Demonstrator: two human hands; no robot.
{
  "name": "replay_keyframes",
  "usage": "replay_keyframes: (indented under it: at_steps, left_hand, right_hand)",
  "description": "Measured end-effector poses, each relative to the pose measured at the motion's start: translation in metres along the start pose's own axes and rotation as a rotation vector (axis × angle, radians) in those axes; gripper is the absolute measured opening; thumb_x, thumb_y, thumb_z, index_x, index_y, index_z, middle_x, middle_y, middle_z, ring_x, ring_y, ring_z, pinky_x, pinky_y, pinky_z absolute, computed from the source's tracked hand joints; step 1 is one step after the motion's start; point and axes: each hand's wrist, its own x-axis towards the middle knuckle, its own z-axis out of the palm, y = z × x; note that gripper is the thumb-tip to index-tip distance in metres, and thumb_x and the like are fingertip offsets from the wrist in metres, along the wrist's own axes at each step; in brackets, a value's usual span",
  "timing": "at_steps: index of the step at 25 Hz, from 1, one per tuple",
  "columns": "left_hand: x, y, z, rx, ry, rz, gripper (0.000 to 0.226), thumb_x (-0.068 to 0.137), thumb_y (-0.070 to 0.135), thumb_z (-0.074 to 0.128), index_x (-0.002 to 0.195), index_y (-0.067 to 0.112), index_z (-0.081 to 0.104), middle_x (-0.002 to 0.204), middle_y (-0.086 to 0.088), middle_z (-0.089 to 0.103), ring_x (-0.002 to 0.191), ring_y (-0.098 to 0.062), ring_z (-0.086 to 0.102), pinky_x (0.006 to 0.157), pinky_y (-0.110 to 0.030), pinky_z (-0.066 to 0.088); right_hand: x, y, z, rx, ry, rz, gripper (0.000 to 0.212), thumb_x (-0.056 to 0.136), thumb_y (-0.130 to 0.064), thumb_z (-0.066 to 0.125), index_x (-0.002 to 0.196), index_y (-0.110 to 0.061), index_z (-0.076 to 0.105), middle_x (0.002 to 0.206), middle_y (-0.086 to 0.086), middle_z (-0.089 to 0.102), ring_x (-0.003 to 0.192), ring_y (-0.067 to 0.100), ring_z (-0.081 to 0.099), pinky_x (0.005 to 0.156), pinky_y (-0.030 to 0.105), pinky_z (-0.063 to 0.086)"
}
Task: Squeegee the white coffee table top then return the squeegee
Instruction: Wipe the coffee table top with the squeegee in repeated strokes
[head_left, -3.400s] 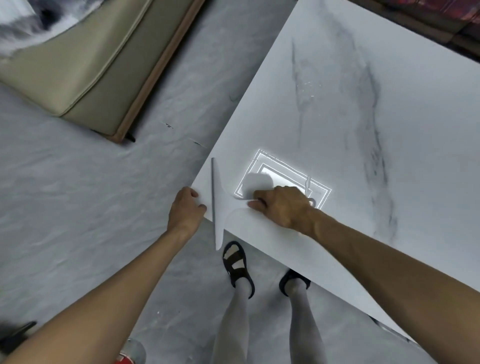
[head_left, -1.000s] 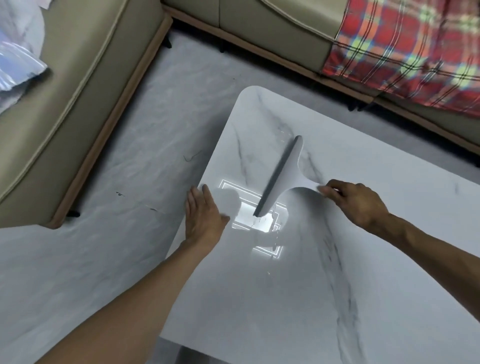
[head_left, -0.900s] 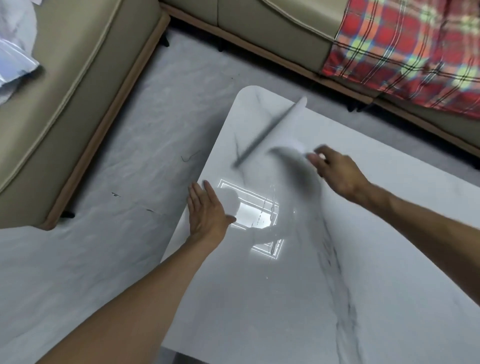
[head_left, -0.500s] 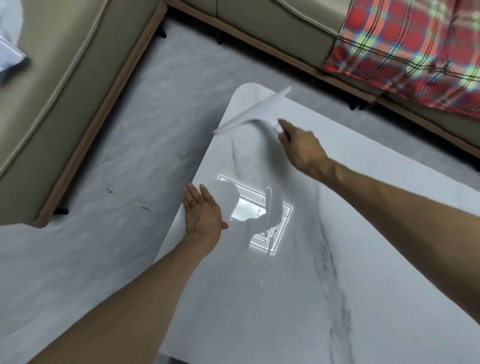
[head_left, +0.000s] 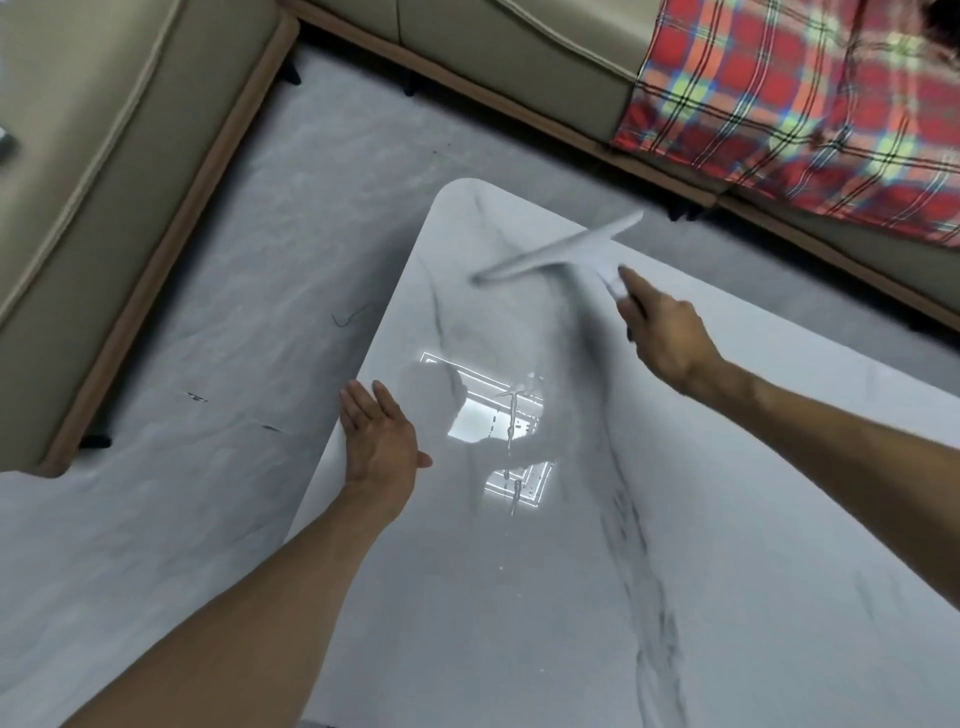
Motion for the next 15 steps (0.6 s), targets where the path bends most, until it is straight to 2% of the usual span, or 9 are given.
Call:
replay_keyframes:
  at_steps: [3,5,7,11,13,15]
  left_hand:
    - [0.0,-0.004,0.002,0.013,0.014,0.014,0.129,0.072,0.069,0.062,0.148,-0.01,-0.006,0.152,-0.042,0.001,0.145,-0.05,0.004,0.12,-0.048,0.006]
    - [0.002,-0.006,0.003,-0.011,0.004,0.014,0.129,0.072,0.067,0.064,0.148,-0.009,-0.007,0.152,-0.042,-0.001,0.145,-0.049,0.001,0.12,-0.048,0.006]
    - [0.002,-0.005,0.002,-0.024,-0.012,0.013,0.129,0.072,0.066,0.065,0.149,-0.009,-0.007,0.152,-0.042,-0.002,0.145,-0.049,0.0,0.12,-0.048,0.006]
    - [-0.001,-0.001,-0.005,-0.002,-0.038,0.002,0.129,0.073,0.065,0.065,0.148,-0.01,-0.008,0.152,-0.042,-0.002,0.145,-0.049,0.003,0.12,-0.047,0.008]
    - [-0.003,-0.001,-0.009,0.006,-0.047,-0.005,0.128,0.074,0.065,0.064,0.148,-0.01,-0.008,0.152,-0.042,-0.001,0.145,-0.049,0.004,0.12,-0.047,0.01]
    - [-0.006,-0.001,-0.013,0.0,-0.043,-0.004,0.126,0.076,0.063,0.064,0.148,-0.01,-0.008,0.152,-0.041,-0.001,0.145,-0.049,0.004,0.12,-0.047,0.01]
  right_hand:
    - [0.032,-0.016,0.015,0.079,0.005,0.095,0.048,0.103,-0.039,0.026,0.15,-0.035,0.024,0.122,0.019,0.061,0.094,0.04,0.055,0.064,0.043,0.048]
    - [0.011,-0.002,0.03,0.024,0.005,0.091,0.047,0.103,-0.037,0.026,0.15,-0.034,0.024,0.112,0.019,0.064,0.09,0.042,0.057,0.067,0.04,0.044]
    - [-0.035,0.027,0.04,-0.002,0.007,0.08,0.047,0.103,-0.038,0.026,0.15,-0.033,0.026,0.092,0.015,0.067,0.081,0.04,0.059,0.068,0.037,0.042]
    - [-0.137,0.076,0.043,-0.045,-0.075,0.175,0.046,0.101,-0.042,0.028,0.147,-0.04,0.029,0.063,0.002,0.058,0.057,0.028,0.056,0.057,0.036,0.046]
    - [-0.17,0.089,0.037,-0.062,-0.101,0.213,0.045,0.1,-0.044,0.028,0.145,-0.042,0.031,0.056,-0.003,0.054,0.053,0.023,0.054,0.054,0.035,0.043]
    - [-0.174,0.094,0.024,-0.015,-0.04,0.206,0.046,0.1,-0.044,0.029,0.145,-0.039,0.034,0.061,-0.002,0.06,0.057,0.025,0.056,0.057,0.035,0.043]
